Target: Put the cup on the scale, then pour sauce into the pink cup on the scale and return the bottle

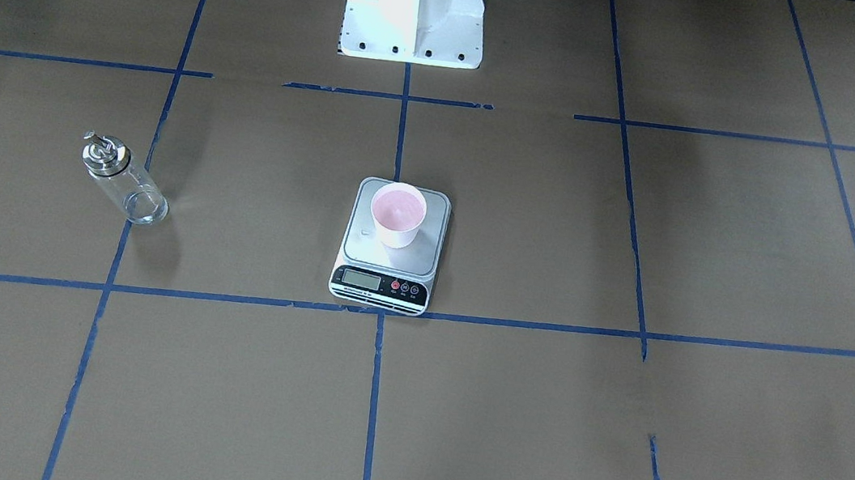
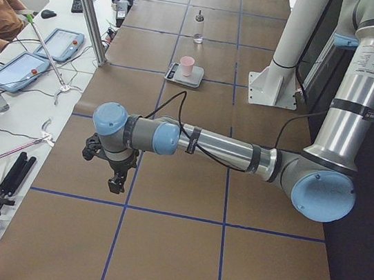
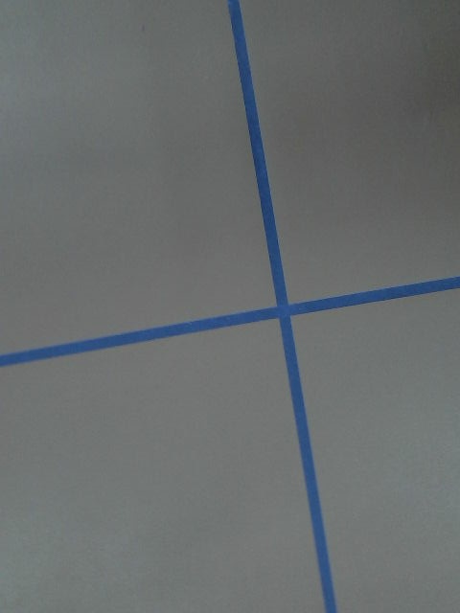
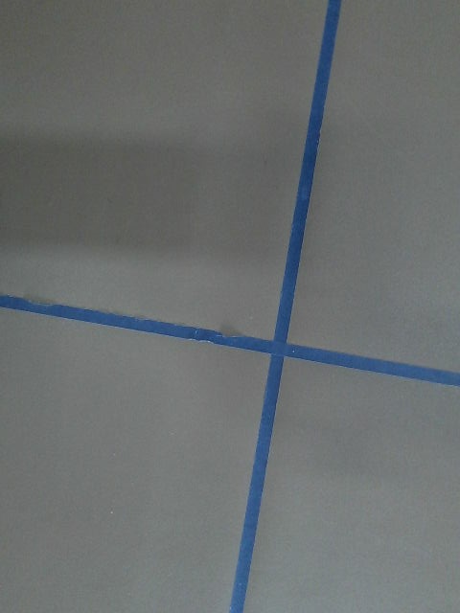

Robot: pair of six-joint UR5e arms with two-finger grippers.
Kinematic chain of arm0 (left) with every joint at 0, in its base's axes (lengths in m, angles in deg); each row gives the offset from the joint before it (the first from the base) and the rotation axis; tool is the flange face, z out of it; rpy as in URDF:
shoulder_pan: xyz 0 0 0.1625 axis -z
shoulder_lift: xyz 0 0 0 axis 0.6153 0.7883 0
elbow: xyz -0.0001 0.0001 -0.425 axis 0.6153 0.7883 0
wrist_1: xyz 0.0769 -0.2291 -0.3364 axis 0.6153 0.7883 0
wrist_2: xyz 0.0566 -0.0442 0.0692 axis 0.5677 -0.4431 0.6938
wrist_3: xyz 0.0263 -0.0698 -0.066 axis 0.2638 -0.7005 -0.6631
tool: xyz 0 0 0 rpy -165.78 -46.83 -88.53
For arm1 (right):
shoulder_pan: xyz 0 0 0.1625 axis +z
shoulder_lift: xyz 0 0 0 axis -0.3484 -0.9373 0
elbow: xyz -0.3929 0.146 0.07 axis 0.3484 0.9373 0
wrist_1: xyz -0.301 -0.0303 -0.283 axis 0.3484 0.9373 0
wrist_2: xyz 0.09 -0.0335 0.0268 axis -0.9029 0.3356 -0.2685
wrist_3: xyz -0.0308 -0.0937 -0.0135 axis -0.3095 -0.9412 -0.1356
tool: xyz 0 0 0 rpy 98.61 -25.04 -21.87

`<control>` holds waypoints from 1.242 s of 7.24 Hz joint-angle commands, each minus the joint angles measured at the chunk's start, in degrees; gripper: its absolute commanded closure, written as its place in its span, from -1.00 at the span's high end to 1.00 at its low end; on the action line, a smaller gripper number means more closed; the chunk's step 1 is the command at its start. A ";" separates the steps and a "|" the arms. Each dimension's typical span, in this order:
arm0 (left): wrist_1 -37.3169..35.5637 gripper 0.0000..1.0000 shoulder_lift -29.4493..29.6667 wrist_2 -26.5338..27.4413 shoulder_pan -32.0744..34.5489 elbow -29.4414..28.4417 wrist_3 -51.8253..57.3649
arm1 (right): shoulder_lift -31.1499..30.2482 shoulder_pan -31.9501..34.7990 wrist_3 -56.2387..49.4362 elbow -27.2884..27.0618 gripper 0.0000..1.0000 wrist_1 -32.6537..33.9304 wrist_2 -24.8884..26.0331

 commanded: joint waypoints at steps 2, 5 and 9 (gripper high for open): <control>0.50 1.00 -1.04 -2.37 0.01 0.60 -0.52 | -0.77 -0.15 -0.18 0.77 1.00 -5.41 -0.03; -0.03 1.00 0.63 6.74 2.03 0.69 -0.52 | -0.69 -0.24 0.26 0.77 1.00 -5.50 0.59; -1.00 1.00 -0.42 5.98 2.12 0.25 -0.52 | -0.86 -0.24 -0.36 1.39 1.00 -5.59 2.24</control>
